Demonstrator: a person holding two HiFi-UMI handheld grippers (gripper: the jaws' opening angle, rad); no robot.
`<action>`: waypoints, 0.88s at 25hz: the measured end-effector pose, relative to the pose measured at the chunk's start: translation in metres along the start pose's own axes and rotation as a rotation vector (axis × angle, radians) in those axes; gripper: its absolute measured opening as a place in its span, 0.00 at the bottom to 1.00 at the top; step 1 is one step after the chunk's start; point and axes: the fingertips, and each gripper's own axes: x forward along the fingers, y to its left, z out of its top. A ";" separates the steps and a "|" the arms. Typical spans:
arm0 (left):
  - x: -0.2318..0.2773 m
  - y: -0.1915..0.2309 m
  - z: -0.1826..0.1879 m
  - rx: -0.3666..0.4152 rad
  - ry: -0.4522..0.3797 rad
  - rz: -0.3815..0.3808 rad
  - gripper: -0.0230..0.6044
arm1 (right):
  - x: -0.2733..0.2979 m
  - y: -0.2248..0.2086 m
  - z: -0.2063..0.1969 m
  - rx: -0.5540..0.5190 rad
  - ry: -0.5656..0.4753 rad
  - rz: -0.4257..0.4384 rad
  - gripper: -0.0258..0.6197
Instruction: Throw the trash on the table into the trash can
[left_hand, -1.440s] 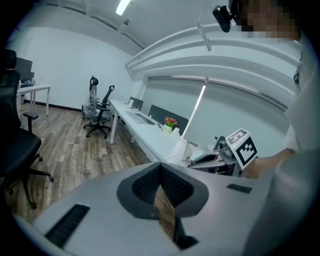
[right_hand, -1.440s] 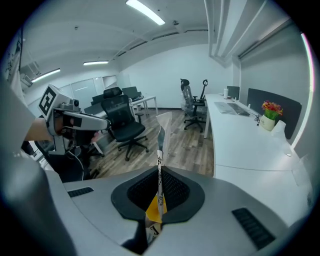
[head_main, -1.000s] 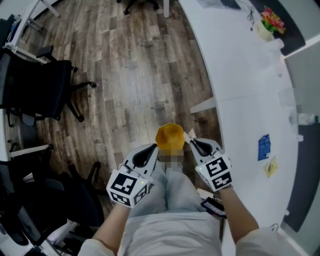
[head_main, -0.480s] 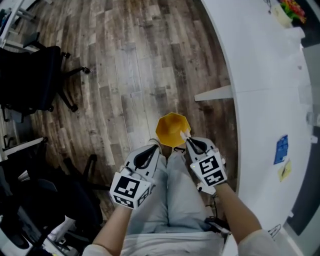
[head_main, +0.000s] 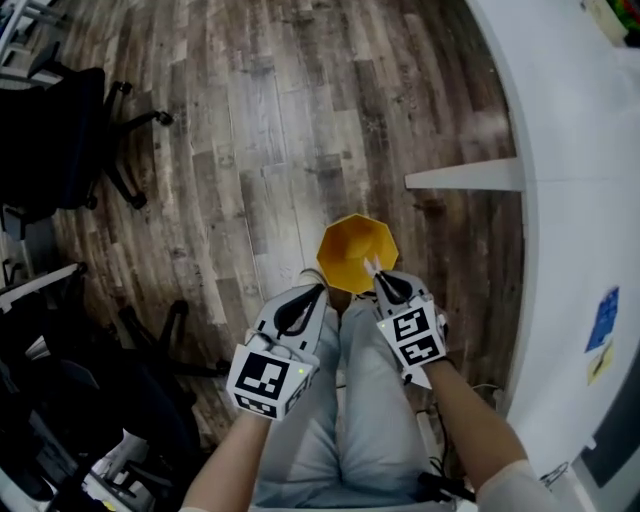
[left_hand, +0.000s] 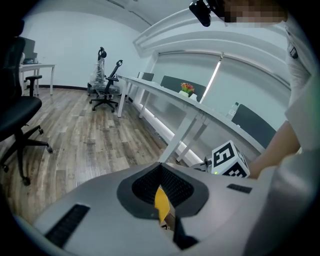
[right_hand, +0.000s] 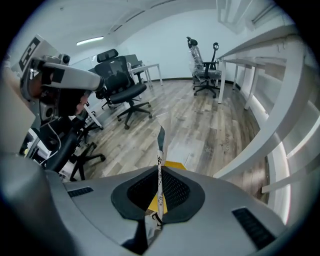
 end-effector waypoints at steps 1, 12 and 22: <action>0.002 0.002 -0.005 -0.004 0.003 0.000 0.04 | 0.009 -0.001 -0.007 0.002 0.009 -0.001 0.09; 0.038 0.026 -0.053 -0.024 0.006 -0.008 0.04 | 0.098 -0.013 -0.056 0.014 0.069 -0.009 0.09; 0.062 0.049 -0.083 -0.025 0.007 -0.005 0.04 | 0.159 -0.027 -0.097 0.011 0.125 -0.032 0.10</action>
